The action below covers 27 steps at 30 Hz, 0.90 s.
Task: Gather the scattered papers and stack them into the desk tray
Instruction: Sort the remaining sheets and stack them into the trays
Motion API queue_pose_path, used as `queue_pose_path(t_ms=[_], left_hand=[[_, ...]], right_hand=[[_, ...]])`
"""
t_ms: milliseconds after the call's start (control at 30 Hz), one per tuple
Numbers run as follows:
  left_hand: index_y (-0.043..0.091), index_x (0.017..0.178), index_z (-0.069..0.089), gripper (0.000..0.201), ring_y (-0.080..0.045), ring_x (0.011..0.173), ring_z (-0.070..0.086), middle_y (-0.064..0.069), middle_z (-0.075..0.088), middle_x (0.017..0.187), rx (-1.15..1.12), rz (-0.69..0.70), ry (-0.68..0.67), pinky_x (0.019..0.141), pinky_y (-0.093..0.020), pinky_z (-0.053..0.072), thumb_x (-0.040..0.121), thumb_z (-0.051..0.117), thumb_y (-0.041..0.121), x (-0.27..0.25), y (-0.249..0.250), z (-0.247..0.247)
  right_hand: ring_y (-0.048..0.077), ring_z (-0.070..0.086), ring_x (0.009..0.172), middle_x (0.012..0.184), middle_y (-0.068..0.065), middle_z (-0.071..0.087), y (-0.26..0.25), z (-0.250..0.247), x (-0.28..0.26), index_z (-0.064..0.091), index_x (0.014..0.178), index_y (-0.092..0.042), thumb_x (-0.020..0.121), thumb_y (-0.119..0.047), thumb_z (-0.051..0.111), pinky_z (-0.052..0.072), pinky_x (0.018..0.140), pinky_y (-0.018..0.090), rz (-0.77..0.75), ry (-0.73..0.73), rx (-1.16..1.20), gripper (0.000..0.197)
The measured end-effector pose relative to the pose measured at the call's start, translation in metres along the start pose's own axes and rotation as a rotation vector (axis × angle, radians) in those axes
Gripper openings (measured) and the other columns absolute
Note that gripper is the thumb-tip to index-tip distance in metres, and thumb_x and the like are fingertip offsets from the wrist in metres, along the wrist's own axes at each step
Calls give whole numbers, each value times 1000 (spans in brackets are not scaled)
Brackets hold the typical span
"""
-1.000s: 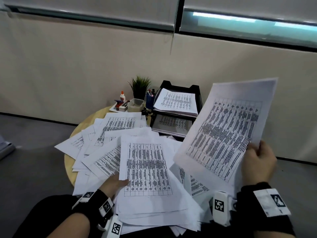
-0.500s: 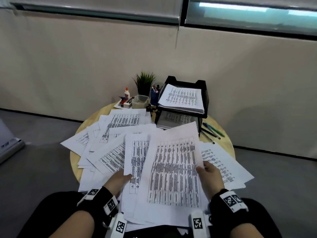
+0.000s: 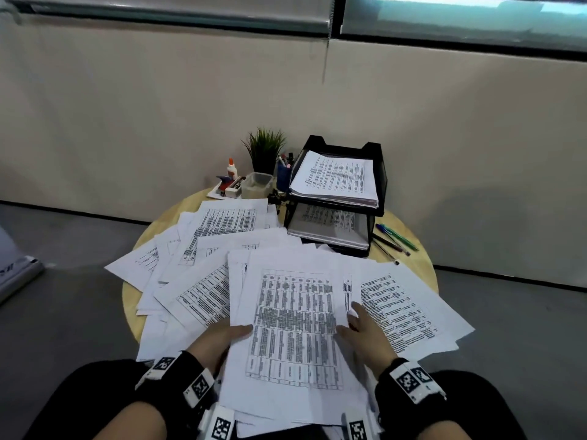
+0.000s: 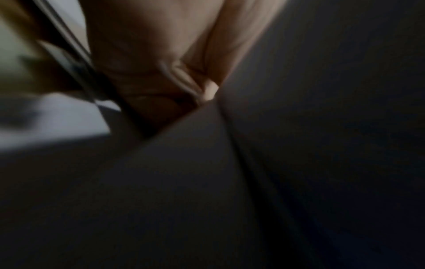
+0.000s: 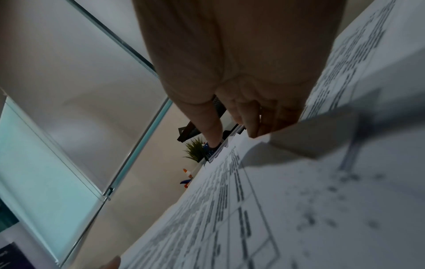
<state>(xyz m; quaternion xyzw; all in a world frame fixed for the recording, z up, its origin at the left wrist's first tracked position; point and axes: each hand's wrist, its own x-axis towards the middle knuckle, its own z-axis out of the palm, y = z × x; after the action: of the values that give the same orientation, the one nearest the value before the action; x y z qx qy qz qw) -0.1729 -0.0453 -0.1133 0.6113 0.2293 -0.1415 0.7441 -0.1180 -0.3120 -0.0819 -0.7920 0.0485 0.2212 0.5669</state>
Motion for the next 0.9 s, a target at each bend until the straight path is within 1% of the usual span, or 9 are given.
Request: queue_pose_path(t_ms=[100,233,333,367,467,567,667,767,900], left_hand=[[6,107,66,53,-30,101,66,-13,71,106,157,24,-44,94,-40,50,62,78,29,-3,1,-1],[3,124,51,51,-24,107,57,-10,61,116,81,86,-24,95,-31,41,76,70,4,-2,-2,7],[4,118,51,40,-11,87,61,-4,66,100,-22,141,8,79,-25,48,82,61,-10,-8,0,13],[5,116,53,42,-8,84,63,0,69,95,-31,157,0,81,-26,49,78,66,-7,-10,1,13],[8,113,59,64,-6,89,67,5,74,93,-16,187,-54,88,-28,49,55,81,20,-13,5,10],[14,109,61,95,-9,94,69,2,73,103,-15,216,-115,78,-22,53,26,93,46,-19,9,10],[14,113,59,92,-13,98,69,-3,72,108,-23,231,-202,71,-18,55,33,94,42,-34,20,15],[10,118,58,79,-20,103,67,-5,71,111,87,264,-189,90,-36,53,48,90,26,-38,38,16],[16,109,62,40,-21,96,69,-5,72,105,254,414,-12,93,-46,50,73,73,1,-39,77,25]], right_hand=[[21,23,144,157,10,19,1,4,-1,16,152,-15,94,1,48,28,99,22,-25,-46,103,68],[26,30,140,154,13,26,3,1,0,22,149,-9,93,1,52,32,104,26,-21,72,154,65],[17,56,98,122,11,53,-3,-4,-3,33,141,-1,93,-3,55,48,81,14,-43,186,156,53],[15,55,91,118,9,53,-1,-6,0,34,141,-2,92,-7,58,48,75,17,-42,211,176,54],[28,50,120,141,12,44,3,-12,6,32,144,-5,87,-20,67,42,91,33,-51,234,248,69],[28,57,116,132,11,55,1,-13,5,40,141,-5,86,-11,68,49,88,31,-72,113,472,62],[32,67,102,115,18,67,-5,-17,2,51,128,-1,65,-8,83,56,85,38,-157,-122,624,71],[33,68,100,114,21,67,-14,-26,-3,57,121,3,40,-15,94,58,80,35,-220,-213,665,91],[33,68,96,106,20,70,-42,-31,-10,60,111,4,74,18,59,58,74,34,-322,-176,616,40]])
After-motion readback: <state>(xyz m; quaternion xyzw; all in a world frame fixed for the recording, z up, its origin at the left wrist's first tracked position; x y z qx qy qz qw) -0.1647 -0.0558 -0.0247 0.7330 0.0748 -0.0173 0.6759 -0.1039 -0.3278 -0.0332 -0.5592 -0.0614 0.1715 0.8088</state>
